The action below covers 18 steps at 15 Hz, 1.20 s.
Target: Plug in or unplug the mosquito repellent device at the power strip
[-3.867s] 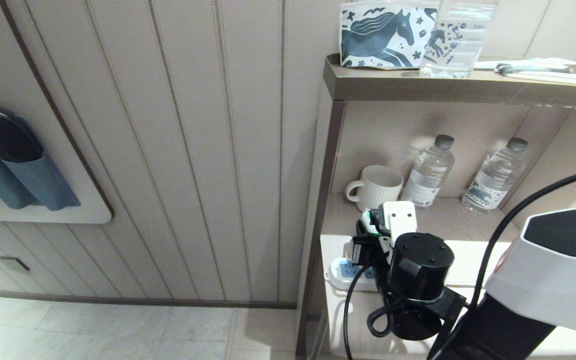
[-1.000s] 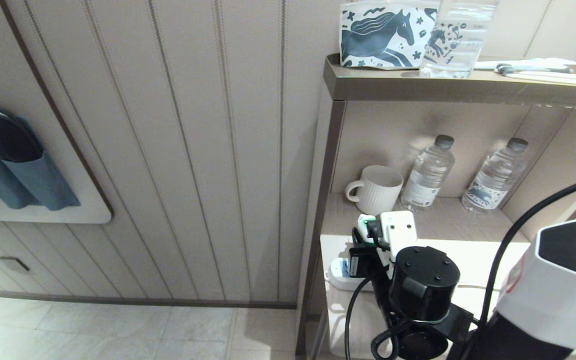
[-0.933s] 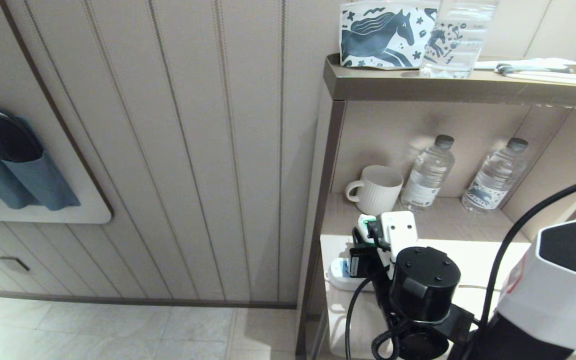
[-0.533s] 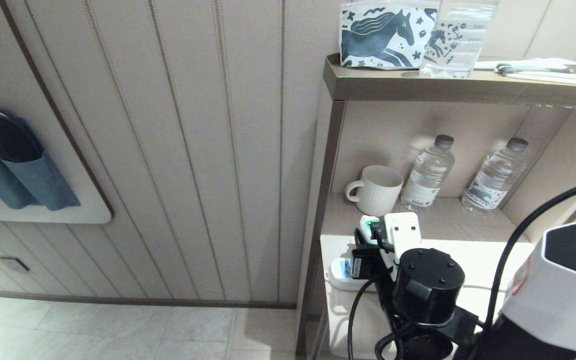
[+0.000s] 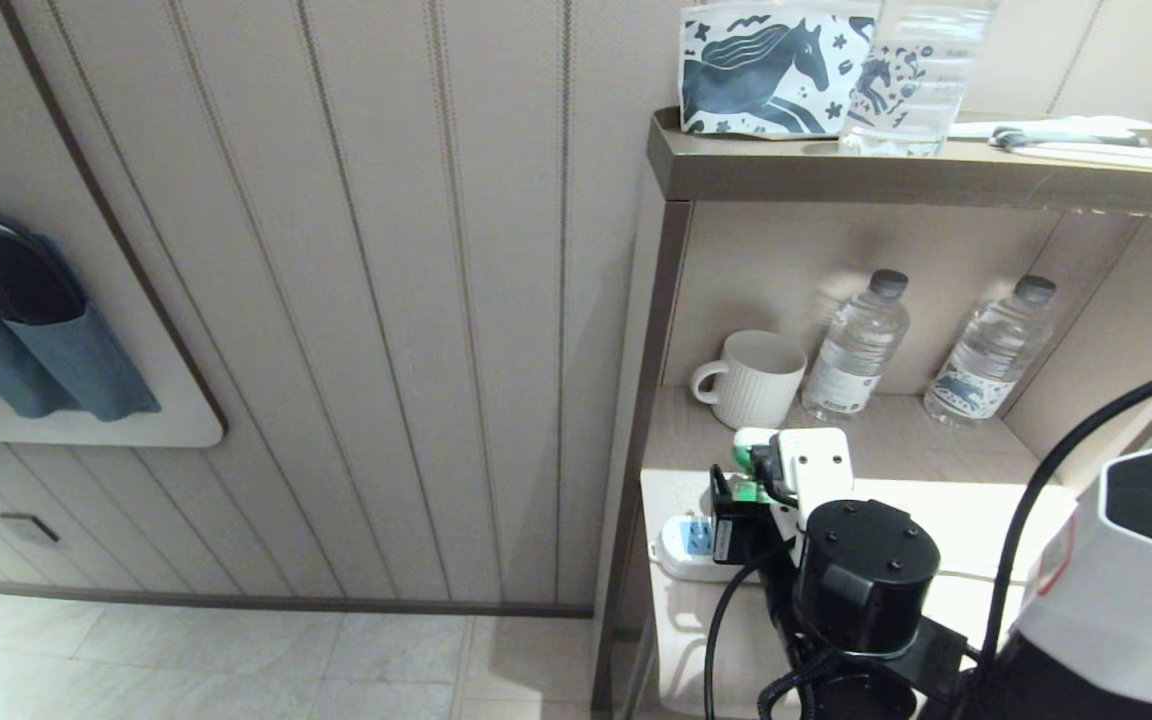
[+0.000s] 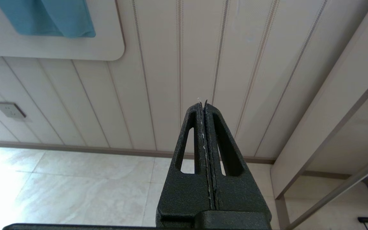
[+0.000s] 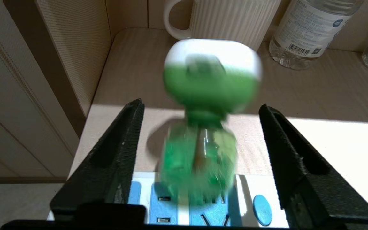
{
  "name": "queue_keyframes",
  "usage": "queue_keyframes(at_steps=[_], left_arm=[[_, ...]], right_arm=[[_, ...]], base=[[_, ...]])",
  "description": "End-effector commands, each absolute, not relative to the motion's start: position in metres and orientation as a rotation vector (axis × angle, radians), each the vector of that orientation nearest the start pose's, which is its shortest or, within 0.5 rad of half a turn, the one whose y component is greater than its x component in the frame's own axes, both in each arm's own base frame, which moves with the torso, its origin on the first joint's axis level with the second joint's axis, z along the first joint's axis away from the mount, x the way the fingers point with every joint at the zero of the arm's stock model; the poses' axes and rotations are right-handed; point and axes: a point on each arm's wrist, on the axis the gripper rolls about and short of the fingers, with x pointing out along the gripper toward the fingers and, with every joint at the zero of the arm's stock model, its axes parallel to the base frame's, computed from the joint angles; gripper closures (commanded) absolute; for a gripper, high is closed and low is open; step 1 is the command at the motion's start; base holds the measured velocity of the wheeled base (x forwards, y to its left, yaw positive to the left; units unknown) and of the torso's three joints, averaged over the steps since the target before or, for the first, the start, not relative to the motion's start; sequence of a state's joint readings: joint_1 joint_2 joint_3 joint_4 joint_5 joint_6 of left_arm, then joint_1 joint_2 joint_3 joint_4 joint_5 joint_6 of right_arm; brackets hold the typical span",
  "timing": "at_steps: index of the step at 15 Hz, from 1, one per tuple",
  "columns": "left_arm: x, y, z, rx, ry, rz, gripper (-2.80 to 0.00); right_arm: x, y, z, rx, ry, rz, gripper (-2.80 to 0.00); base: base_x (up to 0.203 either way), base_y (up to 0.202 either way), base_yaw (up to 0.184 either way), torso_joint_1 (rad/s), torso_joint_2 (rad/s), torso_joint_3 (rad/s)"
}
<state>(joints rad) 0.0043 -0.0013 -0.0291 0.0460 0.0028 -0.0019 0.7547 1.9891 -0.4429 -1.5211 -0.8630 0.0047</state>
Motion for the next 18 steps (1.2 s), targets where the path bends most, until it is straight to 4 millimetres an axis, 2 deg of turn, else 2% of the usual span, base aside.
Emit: queue_keyframes(at_steps=[1,4,7,11,12,15,18], left_arm=[[-0.025,0.000,0.079,-0.003,0.017,0.008,0.00],[-0.025,0.000,0.079,-0.002,0.017,0.008,0.00],[-0.025,0.000,0.079,-0.002,0.017,0.008,0.00],[-0.025,0.000,0.079,-0.003,0.017,0.008,0.00],[-0.025,0.000,0.079,-0.002,0.017,0.009,0.00],[-0.025,0.000,0.079,-0.003,0.017,0.008,0.00],[-0.025,0.000,0.079,-0.003,0.017,0.008,0.00]], right_arm=[[0.226,0.189,0.104,0.025,-0.015,-0.112,-2.80],[0.225,0.188,0.103,0.023,-0.011,-0.112,-2.80],[0.222,0.185,0.115,0.039,-0.038,-0.113,-2.80],[0.194,0.158,0.183,0.040,-0.171,-0.123,-2.80],[0.184,0.148,0.197,0.027,-0.185,-0.128,0.00],[0.147,0.109,0.232,-0.027,-0.181,-0.152,0.00],[0.100,0.059,0.253,-0.074,-0.152,-0.201,0.00]], base=[[0.000,0.000,0.000,0.000,0.00,0.000],[0.000,0.000,0.000,0.000,0.00,0.000],[0.000,0.000,0.000,0.000,0.00,0.000],[0.000,0.000,0.000,0.000,0.00,0.000],[0.000,0.000,0.000,0.000,0.00,0.000],[0.000,0.000,0.000,0.000,0.00,0.000],[0.000,0.000,0.000,0.000,0.00,0.000]])
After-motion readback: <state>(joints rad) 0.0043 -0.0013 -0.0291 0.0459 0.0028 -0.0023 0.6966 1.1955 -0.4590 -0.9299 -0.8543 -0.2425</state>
